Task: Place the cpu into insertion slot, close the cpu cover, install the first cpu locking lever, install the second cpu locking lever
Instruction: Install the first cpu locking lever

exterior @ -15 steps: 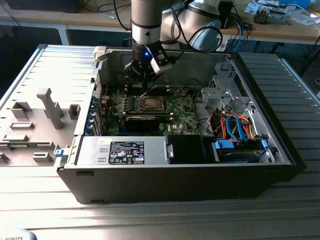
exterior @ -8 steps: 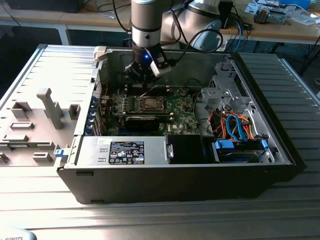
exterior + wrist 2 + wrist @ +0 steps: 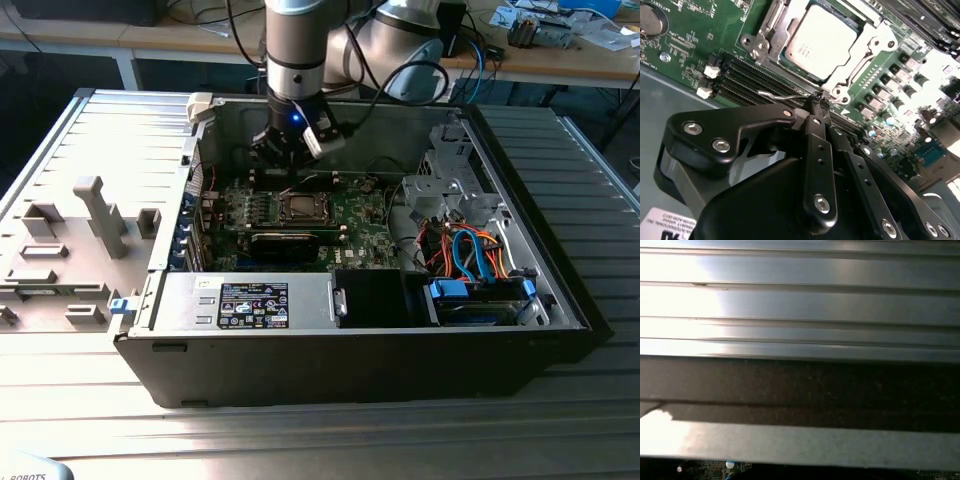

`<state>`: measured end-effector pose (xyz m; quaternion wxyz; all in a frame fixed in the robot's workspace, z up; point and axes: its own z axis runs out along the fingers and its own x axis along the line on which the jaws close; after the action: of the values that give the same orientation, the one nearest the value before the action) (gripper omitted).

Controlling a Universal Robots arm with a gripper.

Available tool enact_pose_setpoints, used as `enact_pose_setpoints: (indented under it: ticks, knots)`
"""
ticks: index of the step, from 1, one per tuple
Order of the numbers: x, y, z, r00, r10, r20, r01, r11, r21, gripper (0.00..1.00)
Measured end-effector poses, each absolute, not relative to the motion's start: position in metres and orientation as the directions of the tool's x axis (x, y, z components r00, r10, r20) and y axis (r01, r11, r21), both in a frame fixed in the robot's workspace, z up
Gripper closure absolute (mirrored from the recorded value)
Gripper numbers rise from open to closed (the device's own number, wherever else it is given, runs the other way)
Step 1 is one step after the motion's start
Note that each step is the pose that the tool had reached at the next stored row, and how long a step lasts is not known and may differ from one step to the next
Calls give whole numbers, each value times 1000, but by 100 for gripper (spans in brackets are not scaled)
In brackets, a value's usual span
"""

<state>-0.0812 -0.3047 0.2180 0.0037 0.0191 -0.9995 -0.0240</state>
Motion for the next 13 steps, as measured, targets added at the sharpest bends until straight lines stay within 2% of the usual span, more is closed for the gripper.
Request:
enact_pose_setpoints:
  ticks: [13]
  knots:
    - [-59, -305, 204, -999, -38, 17, -38, 998, 48, 89]
